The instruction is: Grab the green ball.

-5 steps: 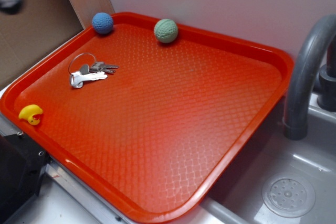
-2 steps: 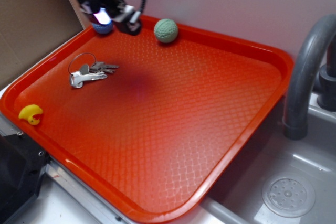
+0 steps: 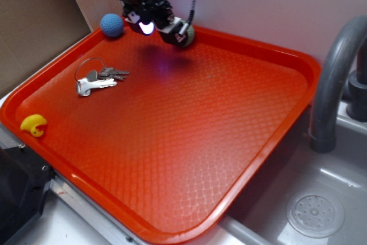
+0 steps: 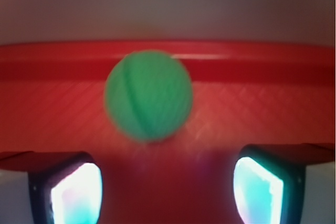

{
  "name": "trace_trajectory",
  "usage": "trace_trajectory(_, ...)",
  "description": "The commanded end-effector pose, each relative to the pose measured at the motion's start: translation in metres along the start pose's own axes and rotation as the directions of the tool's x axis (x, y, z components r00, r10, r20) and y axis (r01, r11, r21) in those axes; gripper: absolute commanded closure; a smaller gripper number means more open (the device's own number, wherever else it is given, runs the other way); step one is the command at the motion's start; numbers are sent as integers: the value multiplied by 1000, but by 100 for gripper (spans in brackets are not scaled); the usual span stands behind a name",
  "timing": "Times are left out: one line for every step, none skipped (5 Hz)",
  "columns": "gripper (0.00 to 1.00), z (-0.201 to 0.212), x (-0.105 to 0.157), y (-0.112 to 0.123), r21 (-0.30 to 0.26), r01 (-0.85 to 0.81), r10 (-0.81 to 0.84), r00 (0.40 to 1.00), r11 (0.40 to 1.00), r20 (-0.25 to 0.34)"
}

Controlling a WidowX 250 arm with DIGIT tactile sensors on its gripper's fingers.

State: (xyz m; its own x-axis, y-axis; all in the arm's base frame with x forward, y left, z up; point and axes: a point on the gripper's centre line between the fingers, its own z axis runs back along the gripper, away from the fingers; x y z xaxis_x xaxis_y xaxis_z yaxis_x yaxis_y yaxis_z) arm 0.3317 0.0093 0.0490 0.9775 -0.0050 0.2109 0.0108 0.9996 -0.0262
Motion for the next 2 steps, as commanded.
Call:
trace_trajectory(0, -3, 26, -27, -2, 19, -19, 1000, 1000, 8)
trace_trajectory(0, -9, 32, -27, 2, 24, -24, 1000, 1000, 8)
